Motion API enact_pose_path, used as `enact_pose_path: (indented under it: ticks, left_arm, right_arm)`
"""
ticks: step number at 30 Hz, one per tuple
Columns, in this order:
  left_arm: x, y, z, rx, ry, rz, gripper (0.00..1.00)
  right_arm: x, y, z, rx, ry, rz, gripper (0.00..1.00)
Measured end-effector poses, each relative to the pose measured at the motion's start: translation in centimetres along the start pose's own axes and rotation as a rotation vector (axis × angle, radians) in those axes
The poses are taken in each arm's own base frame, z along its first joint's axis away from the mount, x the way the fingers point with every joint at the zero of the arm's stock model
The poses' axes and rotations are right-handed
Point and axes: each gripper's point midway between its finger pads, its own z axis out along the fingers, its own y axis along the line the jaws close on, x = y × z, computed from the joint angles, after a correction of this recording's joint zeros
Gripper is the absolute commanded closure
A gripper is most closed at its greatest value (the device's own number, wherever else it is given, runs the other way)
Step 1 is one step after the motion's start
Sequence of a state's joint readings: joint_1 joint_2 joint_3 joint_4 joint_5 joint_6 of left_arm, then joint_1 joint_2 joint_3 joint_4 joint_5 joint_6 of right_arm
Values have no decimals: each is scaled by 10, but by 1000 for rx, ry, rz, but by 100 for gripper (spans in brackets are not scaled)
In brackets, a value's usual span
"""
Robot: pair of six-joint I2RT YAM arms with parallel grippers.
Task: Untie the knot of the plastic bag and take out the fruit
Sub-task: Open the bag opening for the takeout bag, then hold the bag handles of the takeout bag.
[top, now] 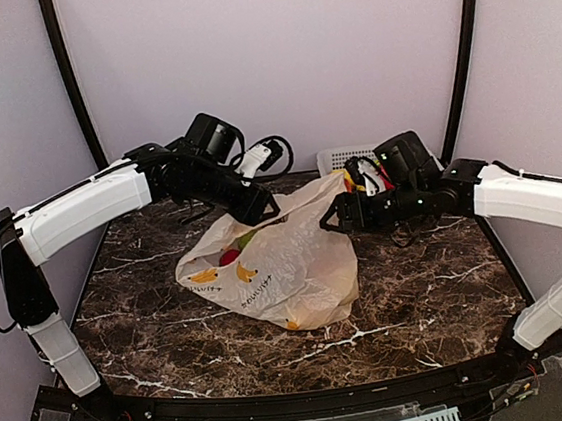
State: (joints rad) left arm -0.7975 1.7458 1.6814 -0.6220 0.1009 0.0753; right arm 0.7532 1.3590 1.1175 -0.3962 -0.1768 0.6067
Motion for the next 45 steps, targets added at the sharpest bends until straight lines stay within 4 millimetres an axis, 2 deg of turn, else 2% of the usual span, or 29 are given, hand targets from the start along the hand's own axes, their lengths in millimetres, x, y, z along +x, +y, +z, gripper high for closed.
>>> enact_pose_path:
  ticks: [1,2,3,4,6,11,13,14,18,22,26,27,29,32,33,35,38,40,45]
  left_arm:
    - [0,1,0,-3,0,4,64]
    - [-1,1,0,-6,-3,0,74]
    - [-1,1,0,-8,-5,2,79]
    - [-1,2,1,-12,-7,2,88]
    - [-1,3,3,-18,-14,1,97]
    - [8,12,5,-71,-15,-4,99]
    - [13,19,-1,-115,-20,-8,99]
    - [15,22,-6,-139,-25,-11,99]
    - [11,33,-42,-225,-102,-43,99]
    - [4,37,-94,-265,-234,-116,99]
    - [7,33,-132,-251,-357,-207,99]
    - [10,32,-137,-244,-378,-229,99]
    - [20,30,-138,-229,-403,-279,99]
    - [41,29,-123,-214,-387,-347,99]
    - [50,29,-115,-212,-372,-366,99]
    - [68,29,-101,-212,-335,-400,99]
    - [81,29,-94,-210,-317,-433,99]
    - [79,29,-98,-205,-335,-445,99]
    - [69,28,-113,-192,-401,-461,99]
  right_arm:
    - [3,-2,6,9,13,7,14]
    - [5,-4,11,18,23,13,17]
    - [7,-7,15,28,30,20,21]
    - [8,-9,19,35,34,27,27]
    - [8,-11,24,41,34,45,41]
    - [3,-10,36,35,24,62,87]
    - [0,-8,40,34,23,60,99]
    - [-2,-7,41,34,21,56,100]
    - [-21,1,40,34,-5,12,100]
    - [-50,11,24,37,-59,-47,100]
    - [-69,2,6,76,-104,-87,100]
    - [-70,-3,2,89,-104,-89,95]
    - [-69,-11,-4,111,-104,-89,75]
    - [-64,-22,-10,144,-89,-84,43]
    - [-61,-24,-11,151,-81,-82,35]
    - [-58,-26,-16,161,-72,-86,26]
    - [-55,-19,-29,153,-74,-99,23]
    - [-53,-7,-39,129,-86,-120,25]
    - [-43,55,-57,-13,-111,-201,36]
